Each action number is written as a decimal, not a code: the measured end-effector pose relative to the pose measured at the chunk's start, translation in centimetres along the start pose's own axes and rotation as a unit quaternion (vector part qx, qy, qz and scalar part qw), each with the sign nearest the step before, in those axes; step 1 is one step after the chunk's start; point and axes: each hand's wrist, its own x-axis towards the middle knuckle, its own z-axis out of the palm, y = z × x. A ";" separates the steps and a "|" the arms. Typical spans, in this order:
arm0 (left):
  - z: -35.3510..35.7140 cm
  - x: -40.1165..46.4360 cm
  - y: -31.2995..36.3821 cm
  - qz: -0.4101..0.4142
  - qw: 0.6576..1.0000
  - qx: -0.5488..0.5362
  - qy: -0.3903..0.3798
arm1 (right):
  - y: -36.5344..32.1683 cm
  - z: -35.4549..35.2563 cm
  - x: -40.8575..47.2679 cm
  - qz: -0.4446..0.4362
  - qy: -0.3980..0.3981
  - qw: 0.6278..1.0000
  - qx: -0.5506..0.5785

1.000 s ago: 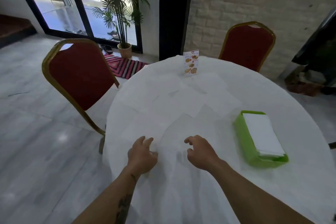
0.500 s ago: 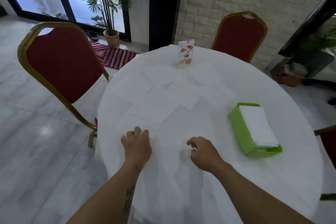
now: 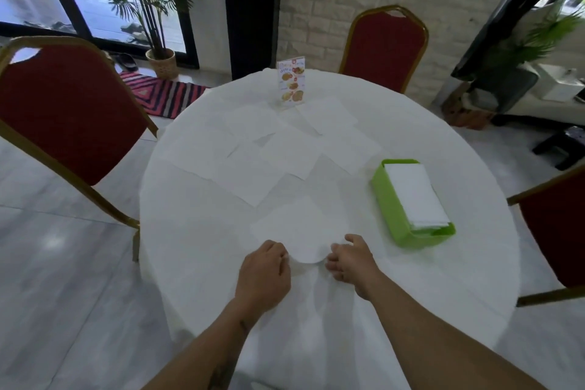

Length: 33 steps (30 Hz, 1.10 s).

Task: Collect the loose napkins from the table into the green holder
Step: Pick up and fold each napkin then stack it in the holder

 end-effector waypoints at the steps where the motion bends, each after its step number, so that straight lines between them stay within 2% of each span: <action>1: 0.2 0.0 0.3 0.009 1.000 -0.010 -0.016 | 0.2 -0.4 0.1 0.003 0.007 0.999 0.034; 9: 0.9 -0.5 1.5 0.043 0.993 -0.070 -0.082 | 1.7 -3.0 1.1 0.045 0.054 0.977 0.201; 13: 0.6 -1.2 1.9 0.031 0.991 -0.089 -0.094 | 1.3 -3.6 0.5 0.022 0.085 0.975 0.206; 17: 0.3 -1.5 2.0 0.012 0.993 -0.087 -0.080 | 0.0 -3.4 -1.1 -0.042 0.053 0.990 0.124; 21: -0.4 -1.4 1.6 -0.039 0.998 -0.038 -0.032 | -0.2 -2.4 -2.0 -0.119 -0.012 0.991 -0.058; 24: -0.8 -1.3 1.4 -0.072 0.997 -0.014 -0.008 | -0.1 -1.8 -2.6 -0.089 -0.118 0.974 -0.172; 26: -1.1 -1.2 1.4 -0.097 0.995 -0.004 0.006 | 0.0 -1.6 -2.8 -0.056 -0.157 0.967 -0.194; 33: -1.7 -1.4 0.7 -0.165 0.985 -0.034 0.041 | 0.8 -1.0 -1.6 -0.092 -0.080 0.966 -0.229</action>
